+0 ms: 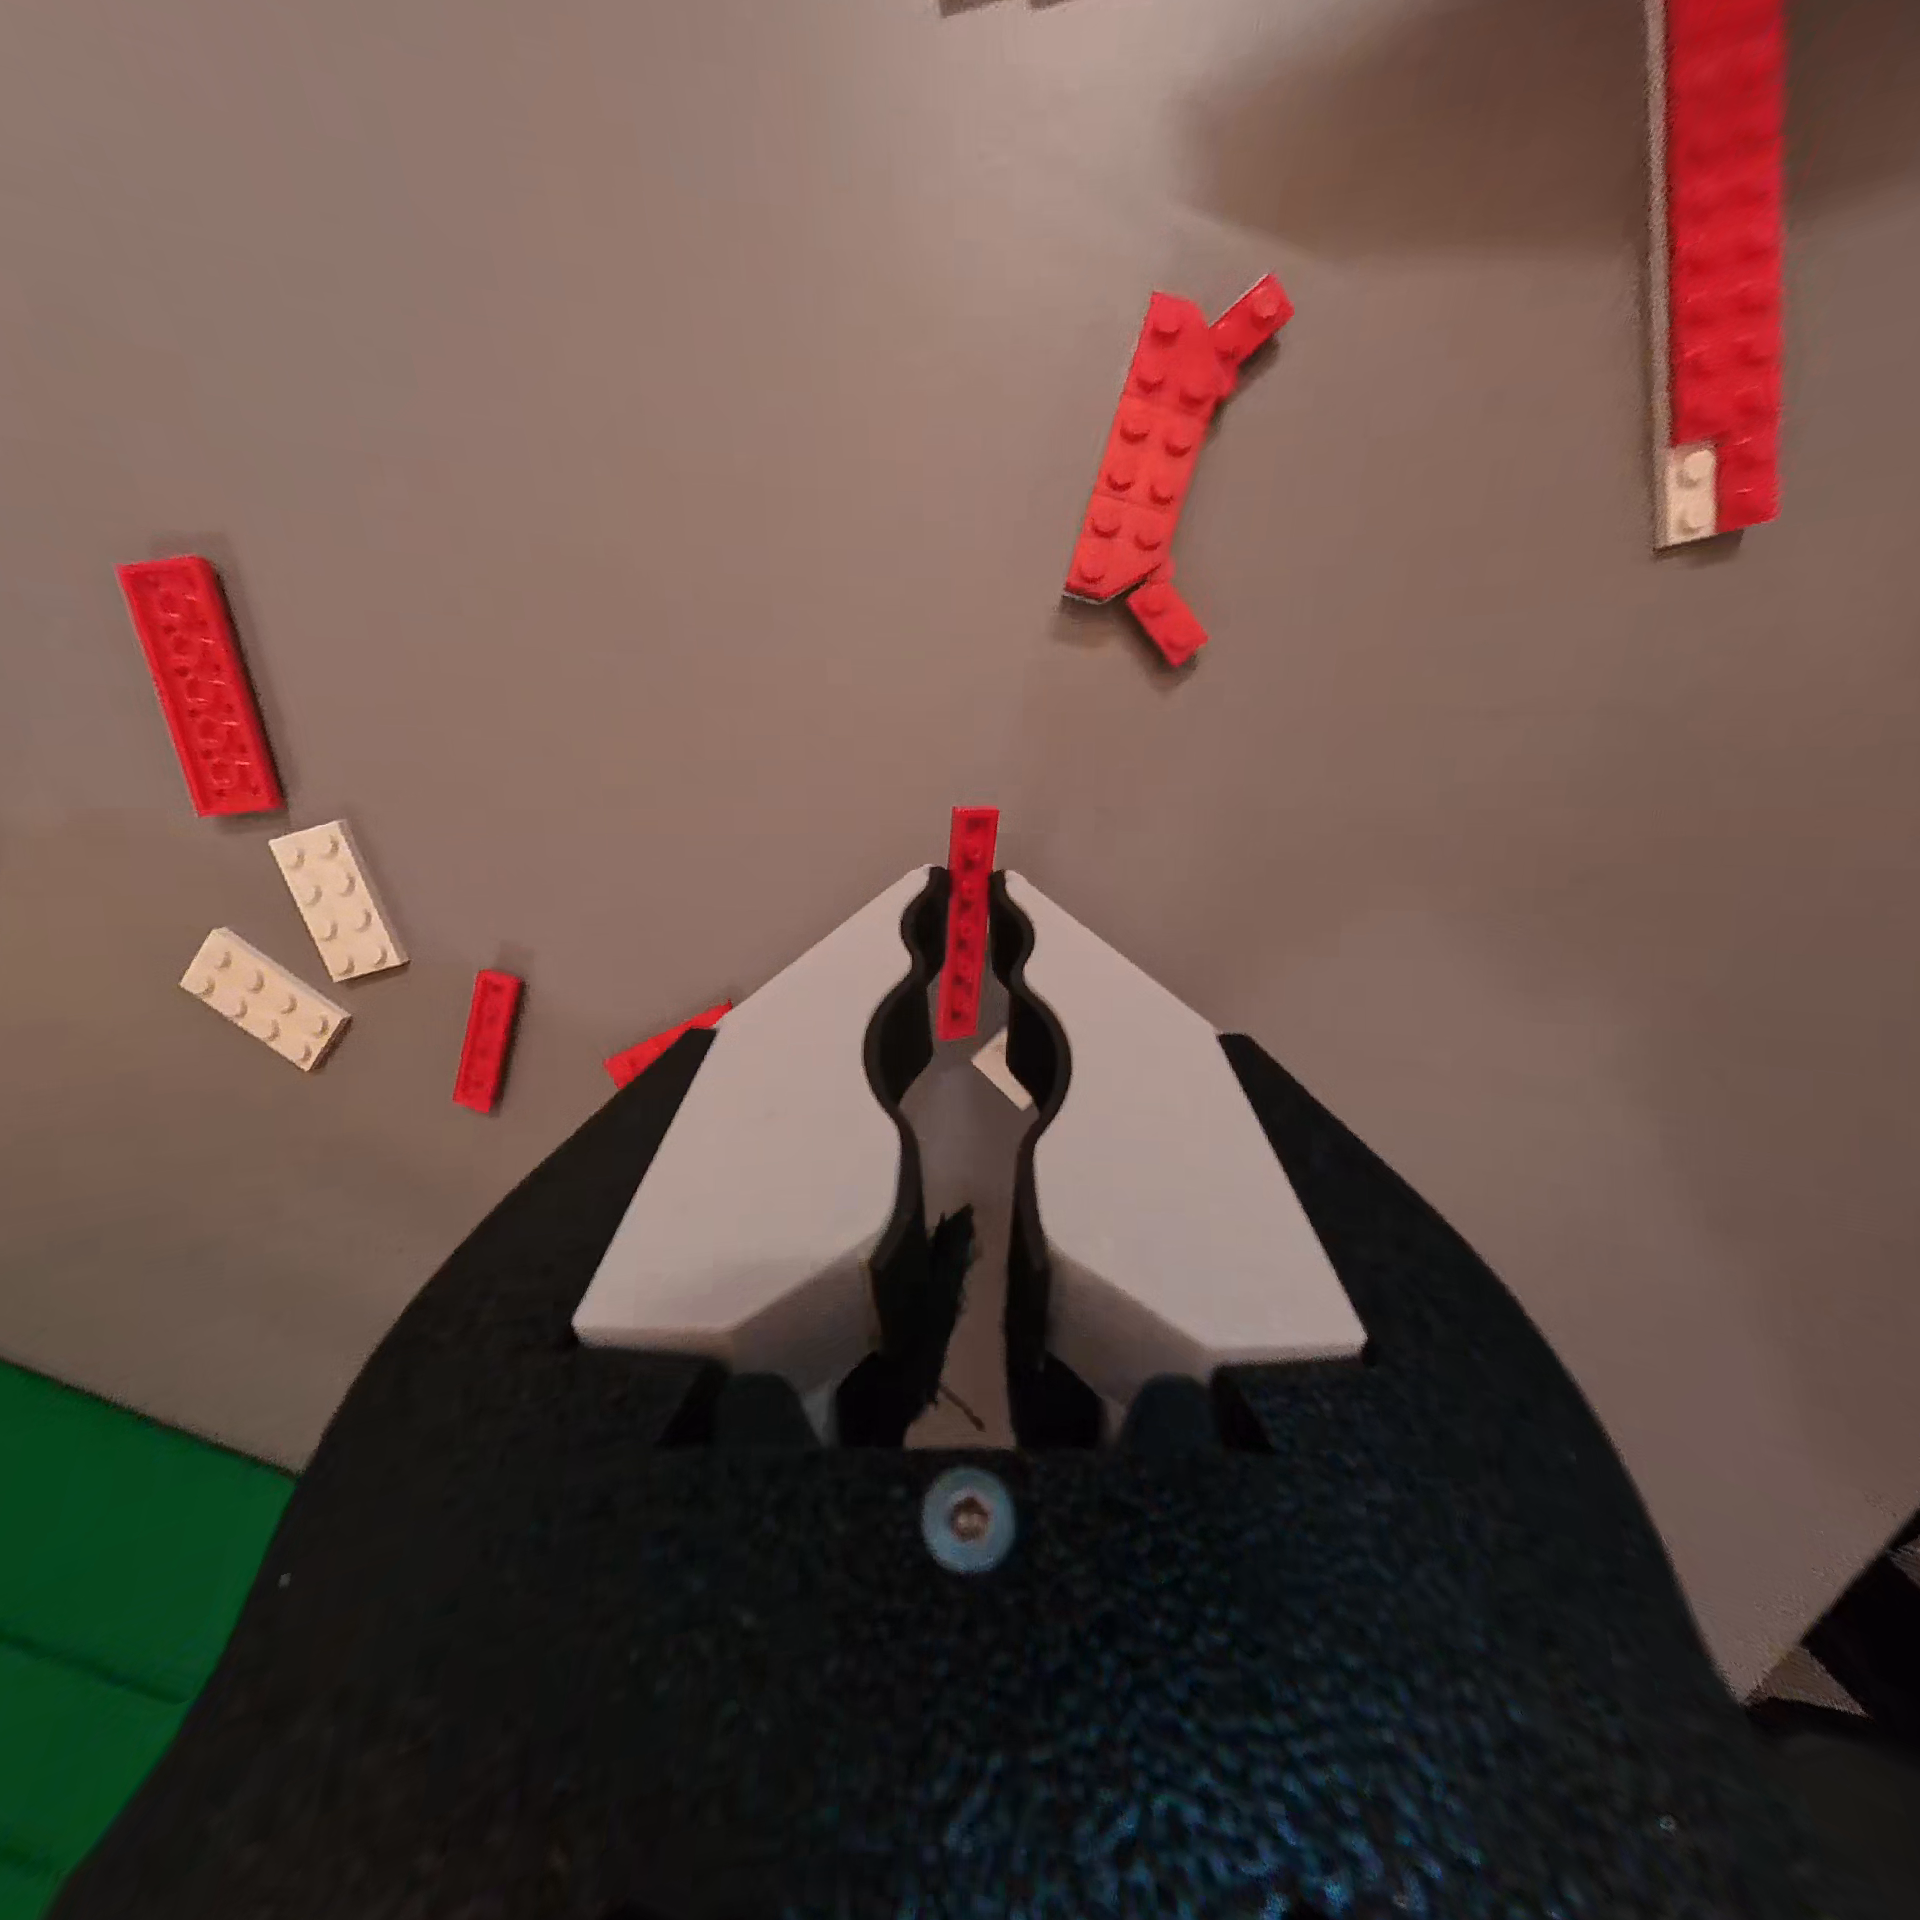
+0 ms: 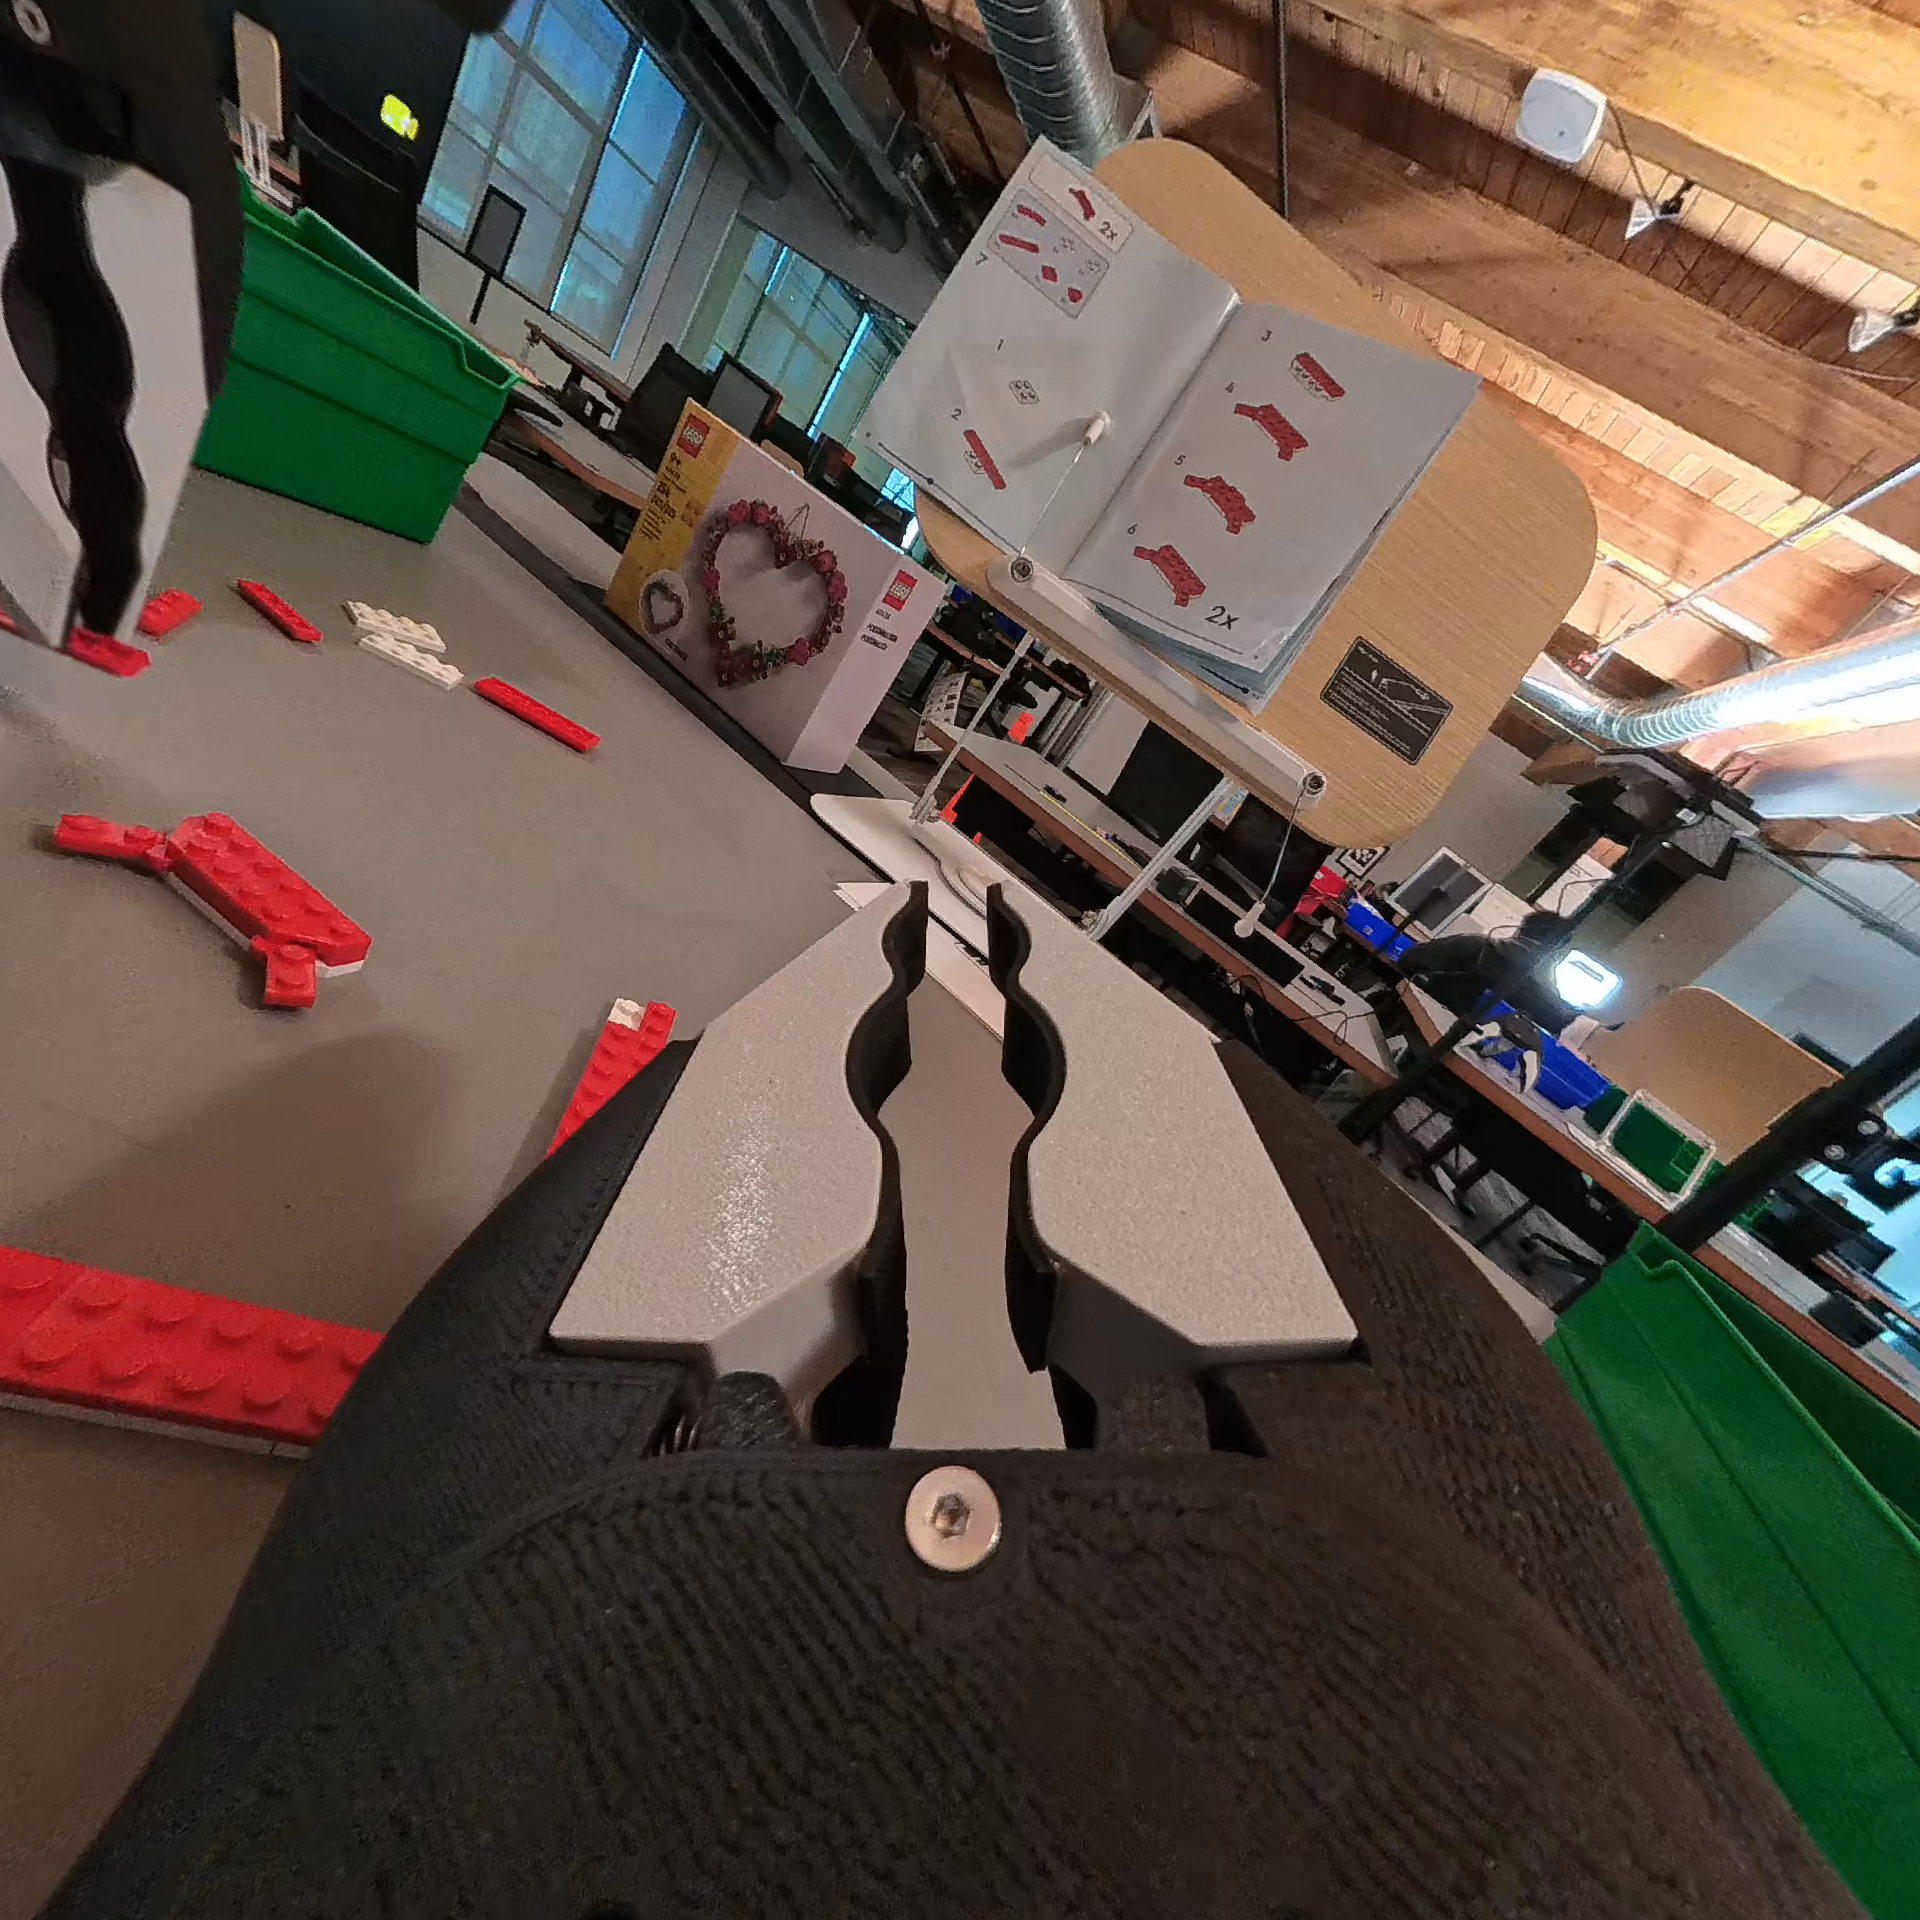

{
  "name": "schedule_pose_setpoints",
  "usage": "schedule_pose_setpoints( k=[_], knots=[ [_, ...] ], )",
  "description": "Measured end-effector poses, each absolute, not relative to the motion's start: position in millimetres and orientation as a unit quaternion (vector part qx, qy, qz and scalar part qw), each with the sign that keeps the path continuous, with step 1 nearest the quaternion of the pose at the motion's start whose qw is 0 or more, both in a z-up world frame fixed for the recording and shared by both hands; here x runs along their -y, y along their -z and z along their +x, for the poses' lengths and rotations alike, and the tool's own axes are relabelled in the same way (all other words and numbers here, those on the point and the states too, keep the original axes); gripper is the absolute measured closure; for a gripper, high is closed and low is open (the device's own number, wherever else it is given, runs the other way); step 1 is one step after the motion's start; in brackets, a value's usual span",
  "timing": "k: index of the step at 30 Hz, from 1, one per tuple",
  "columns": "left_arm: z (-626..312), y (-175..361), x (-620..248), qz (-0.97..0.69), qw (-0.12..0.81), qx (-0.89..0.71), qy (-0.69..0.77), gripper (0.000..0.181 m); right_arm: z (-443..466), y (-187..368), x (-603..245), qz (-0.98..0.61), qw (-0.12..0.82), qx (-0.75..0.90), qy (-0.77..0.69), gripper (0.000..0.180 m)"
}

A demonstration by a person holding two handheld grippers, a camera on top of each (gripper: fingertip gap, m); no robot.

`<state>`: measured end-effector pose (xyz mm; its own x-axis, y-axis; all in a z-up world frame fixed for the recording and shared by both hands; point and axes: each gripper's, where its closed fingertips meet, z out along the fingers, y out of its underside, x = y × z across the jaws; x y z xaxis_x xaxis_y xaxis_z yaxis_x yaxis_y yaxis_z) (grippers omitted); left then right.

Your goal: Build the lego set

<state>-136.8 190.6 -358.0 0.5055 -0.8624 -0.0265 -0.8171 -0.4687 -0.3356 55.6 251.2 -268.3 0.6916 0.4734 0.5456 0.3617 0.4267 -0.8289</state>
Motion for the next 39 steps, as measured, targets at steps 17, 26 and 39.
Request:
schedule_pose_setpoints(
  k=[17, 26, 39],
  knots=[
    [-135, 372, -194, -0.887, 0.107, -0.432, 0.124, 0.156, 53, 270, -251, -0.533, 0.746, 0.398, -0.033, 0.17],
    [-147, 338, -211, -0.903, 0.254, -0.312, 0.15, 0.148, 54, 270, -251, -0.534, 0.746, 0.397, -0.03, 0.17],
    [-149, 349, -182, -0.858, 0.326, -0.359, 0.169, 0.147, 54, 271, -251, -0.534, 0.745, 0.398, -0.029, 0.17]
  ],
)
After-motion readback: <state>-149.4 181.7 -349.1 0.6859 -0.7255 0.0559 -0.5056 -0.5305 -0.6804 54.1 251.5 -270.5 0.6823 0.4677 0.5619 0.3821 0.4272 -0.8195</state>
